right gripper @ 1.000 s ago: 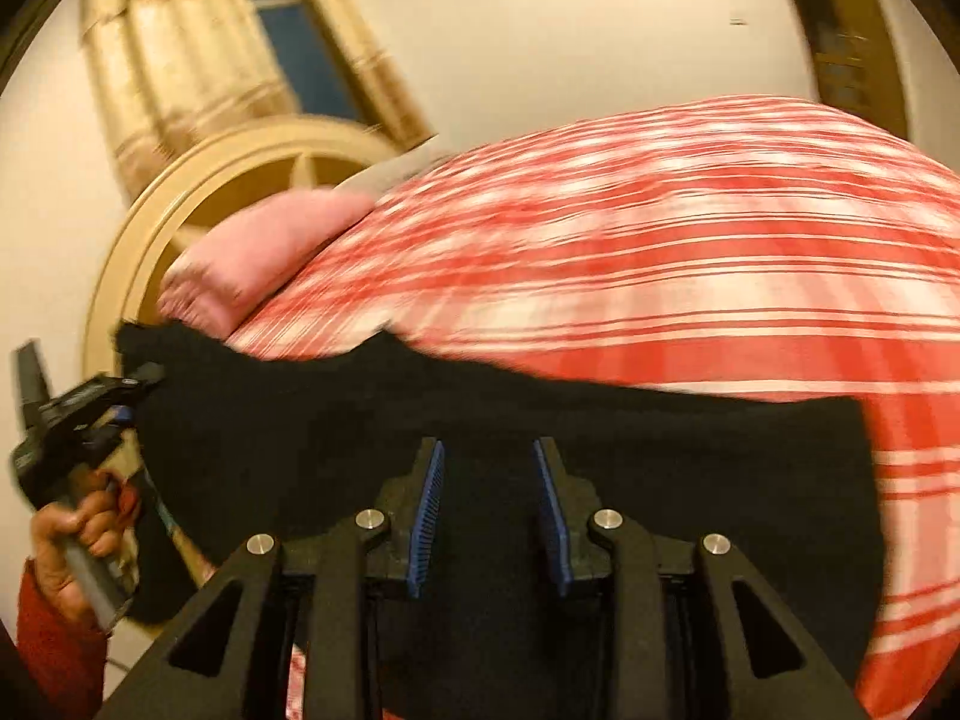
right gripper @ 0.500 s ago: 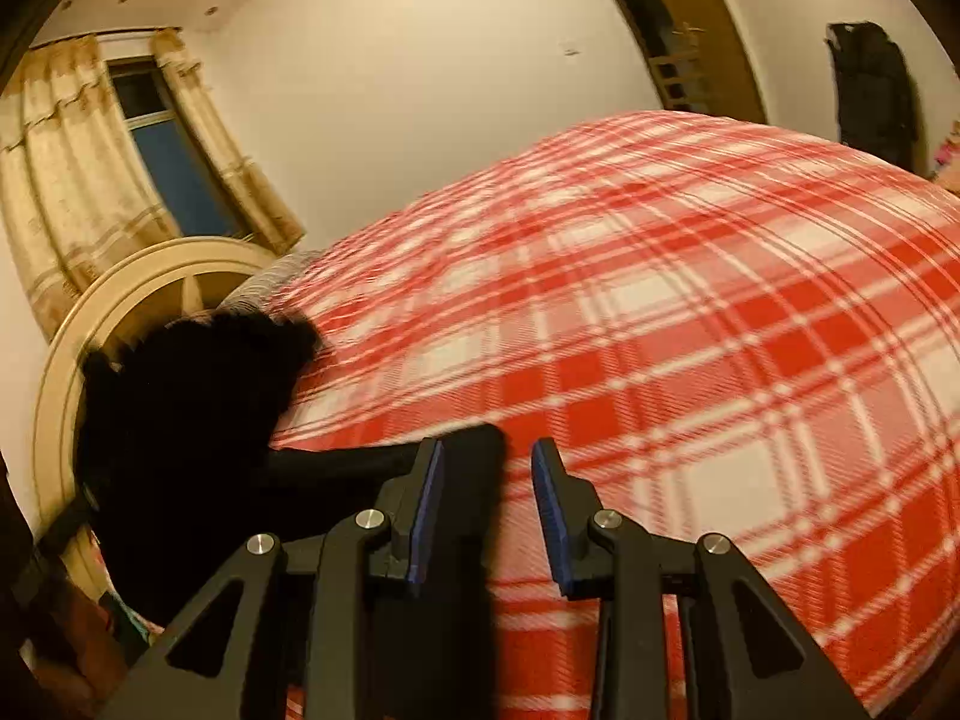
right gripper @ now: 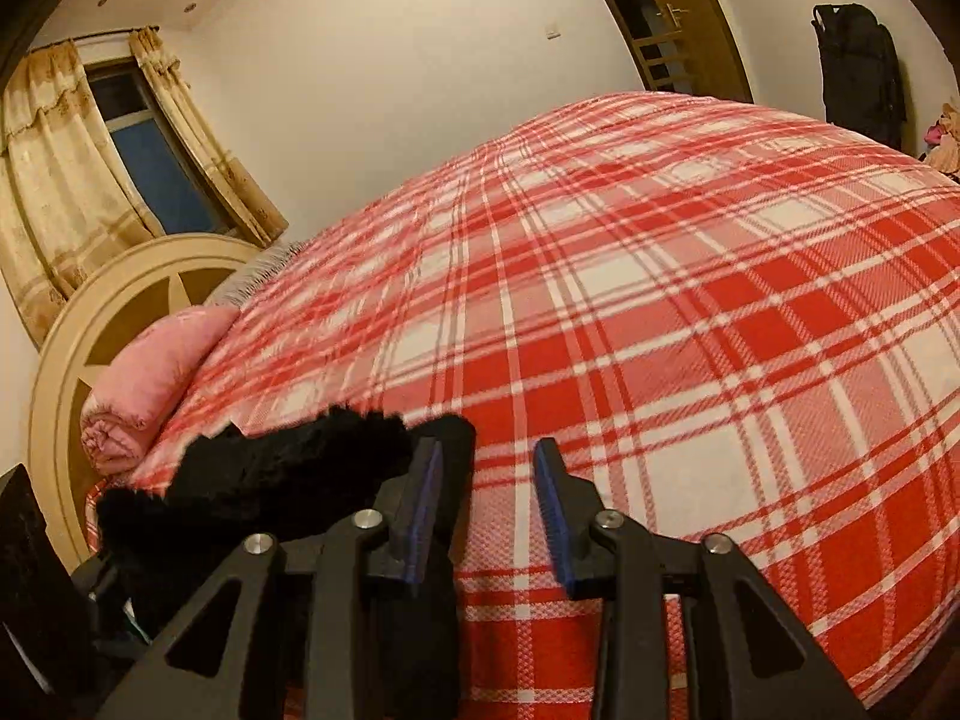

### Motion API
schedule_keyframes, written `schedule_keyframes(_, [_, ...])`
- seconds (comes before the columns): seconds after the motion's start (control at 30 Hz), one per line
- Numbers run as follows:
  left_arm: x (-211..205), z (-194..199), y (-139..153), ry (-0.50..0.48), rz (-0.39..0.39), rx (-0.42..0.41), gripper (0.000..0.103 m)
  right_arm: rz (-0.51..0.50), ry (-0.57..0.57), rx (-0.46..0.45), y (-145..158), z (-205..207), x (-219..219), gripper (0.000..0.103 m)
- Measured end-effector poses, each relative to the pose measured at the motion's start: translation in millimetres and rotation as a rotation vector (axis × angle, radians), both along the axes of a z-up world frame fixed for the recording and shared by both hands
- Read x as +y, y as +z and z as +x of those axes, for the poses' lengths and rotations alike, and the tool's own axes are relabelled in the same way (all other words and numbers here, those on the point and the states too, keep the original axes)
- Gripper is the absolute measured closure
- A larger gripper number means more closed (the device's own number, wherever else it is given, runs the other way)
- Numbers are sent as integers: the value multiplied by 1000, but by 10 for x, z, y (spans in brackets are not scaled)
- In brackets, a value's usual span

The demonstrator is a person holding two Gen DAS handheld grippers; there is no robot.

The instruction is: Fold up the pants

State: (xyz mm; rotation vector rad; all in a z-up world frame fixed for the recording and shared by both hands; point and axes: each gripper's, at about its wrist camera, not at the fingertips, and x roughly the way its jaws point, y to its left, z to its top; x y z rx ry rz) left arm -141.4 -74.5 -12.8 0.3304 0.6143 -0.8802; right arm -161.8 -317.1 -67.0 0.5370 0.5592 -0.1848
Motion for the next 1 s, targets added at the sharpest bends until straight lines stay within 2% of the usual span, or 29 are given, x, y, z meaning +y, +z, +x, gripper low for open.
schedule_keyframes(0.03, [45, 31, -5, 5, -13, 8, 28, 6, 6, -26, 64, -31, -4, 43])
schedule_keyframes(0.07, [186, 81, 68, 18, -42, 28, 23, 12, 13, -45, 110, -54, 0, 42])
schedule_keyframes(0.23, [703, 222, 253, 92, -174, 58, 11, 123, 130, -90, 219, -10, 82, 42])
schedule_keyframes(0.3, [817, 198, 296, 65, -224, 81, 7, 159, 165, -76, 185, 67, 139, 42])
schedule_keyframes(0.4, [742, 141, 256, 36, -202, 58, 7, 172, 164, -48, 123, 130, 202, 42])
schedule_keyframes(0.5, [748, 158, 219, 79, -185, 39, 7, 234, 195, -34, 0, 237, 245, 40])
schedule_keyframes(0.63, [984, 361, 176, 210, -212, 82, 7, 204, 217, 51, -229, 455, 360, 37])
schedule_keyframes(0.7, [1082, 510, 104, 319, -183, 102, 7, 182, 240, 62, -311, 505, 433, 37])
schedule_keyframes(0.77, [1182, 600, 42, 397, -166, 108, 7, 106, 238, 90, -364, 545, 529, 37])
schedule_keyframes(0.93, [1294, 725, -116, 480, -136, 137, 7, -1, 263, 110, -389, 591, 703, 38])
schedule_keyframes(0.97, [1296, 757, -156, 495, -129, 146, 7, -16, 266, 115, -387, 599, 733, 39])
schedule_keyframes(1.0, [1304, 782, -185, 505, -127, 155, 7, -21, 272, 120, -385, 610, 756, 47])
